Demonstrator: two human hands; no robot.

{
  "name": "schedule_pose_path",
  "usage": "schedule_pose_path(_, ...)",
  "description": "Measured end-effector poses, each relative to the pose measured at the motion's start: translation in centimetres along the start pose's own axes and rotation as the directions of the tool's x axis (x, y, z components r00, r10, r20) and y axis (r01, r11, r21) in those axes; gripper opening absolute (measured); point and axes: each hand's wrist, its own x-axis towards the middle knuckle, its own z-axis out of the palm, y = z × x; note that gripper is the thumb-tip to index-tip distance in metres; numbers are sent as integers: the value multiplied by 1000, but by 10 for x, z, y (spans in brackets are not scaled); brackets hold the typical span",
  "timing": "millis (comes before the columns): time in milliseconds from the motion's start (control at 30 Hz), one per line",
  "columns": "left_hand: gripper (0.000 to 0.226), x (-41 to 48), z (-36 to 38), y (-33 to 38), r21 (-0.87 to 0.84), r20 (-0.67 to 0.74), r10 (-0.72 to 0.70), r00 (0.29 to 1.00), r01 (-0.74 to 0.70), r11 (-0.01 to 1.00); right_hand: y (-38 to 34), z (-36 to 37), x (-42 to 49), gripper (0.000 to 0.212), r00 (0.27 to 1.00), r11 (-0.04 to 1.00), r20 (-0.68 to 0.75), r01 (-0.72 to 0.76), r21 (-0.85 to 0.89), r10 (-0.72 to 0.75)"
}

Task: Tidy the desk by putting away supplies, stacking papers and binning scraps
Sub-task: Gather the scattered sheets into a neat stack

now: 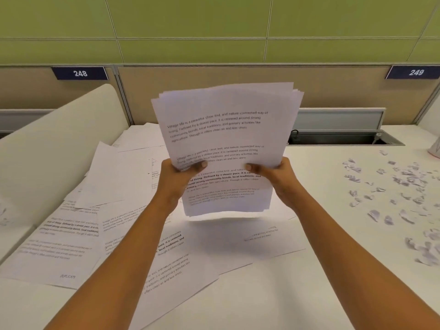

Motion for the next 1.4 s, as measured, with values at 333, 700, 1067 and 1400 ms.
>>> schedule_pose_path(333,37,-24,-3,-34,-57,21,-137,990,138,989,33,5,-18,43,999,1000,28,-16,5,15)
schedule_pose_path(700,37,-30,-30,-56,377,-18,-286,958,271,886,52,6,-17,36,990,988,-45,-138,-74,135)
schedule_pose_path(1067,65,-7,-120,-63,843,8,-442,897,232,485,60,3,-15,15,978,984,-112,-168,61,174)
schedule_pose_path(1400,106,44,-99,-73,961,130,-619,775,55,271,63,3,-15,18,974,980,-108,-199,2,198)
